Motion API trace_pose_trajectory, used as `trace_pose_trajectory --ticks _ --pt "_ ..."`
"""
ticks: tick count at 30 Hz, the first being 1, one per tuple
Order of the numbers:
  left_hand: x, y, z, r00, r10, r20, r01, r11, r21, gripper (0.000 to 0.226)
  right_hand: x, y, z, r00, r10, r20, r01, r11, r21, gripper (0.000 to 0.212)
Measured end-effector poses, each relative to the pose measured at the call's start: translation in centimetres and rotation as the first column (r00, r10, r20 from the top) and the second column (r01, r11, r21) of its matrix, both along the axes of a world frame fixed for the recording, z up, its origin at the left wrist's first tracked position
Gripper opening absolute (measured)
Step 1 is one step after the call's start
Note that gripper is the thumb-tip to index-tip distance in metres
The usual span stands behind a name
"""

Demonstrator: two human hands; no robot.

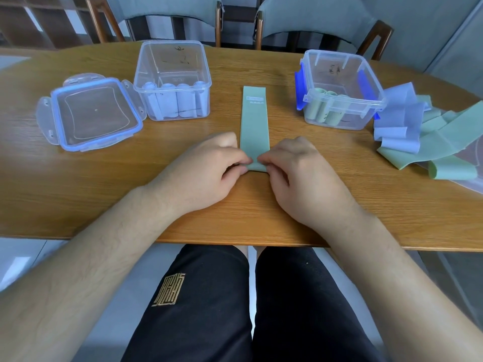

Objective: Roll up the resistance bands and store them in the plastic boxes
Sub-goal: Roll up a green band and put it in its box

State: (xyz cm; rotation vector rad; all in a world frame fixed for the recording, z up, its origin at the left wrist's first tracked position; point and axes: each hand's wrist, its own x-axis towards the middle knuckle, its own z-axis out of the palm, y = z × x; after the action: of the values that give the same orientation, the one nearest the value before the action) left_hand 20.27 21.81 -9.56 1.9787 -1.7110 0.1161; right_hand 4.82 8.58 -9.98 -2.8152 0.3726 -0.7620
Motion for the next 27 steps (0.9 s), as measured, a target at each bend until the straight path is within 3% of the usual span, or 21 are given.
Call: trace_pose_trajectory --ticks 16,27 --pt "0.7 -0.8 0.3 0.999 0.001 -0.032 -0.001 1.0 0.006 0.016 0.3 -1.4 0.1 1.0 0.019 0.014 -0.02 0.996 0.085 0.021" --pt "1.2 -1.1 -0.1 0.998 0.021 0.067 -0.022 1.0 0.007 0.019 1.0 -2.3 0.3 0.999 0.023 -0.039 -0.019 0.993 0.114 0.022"
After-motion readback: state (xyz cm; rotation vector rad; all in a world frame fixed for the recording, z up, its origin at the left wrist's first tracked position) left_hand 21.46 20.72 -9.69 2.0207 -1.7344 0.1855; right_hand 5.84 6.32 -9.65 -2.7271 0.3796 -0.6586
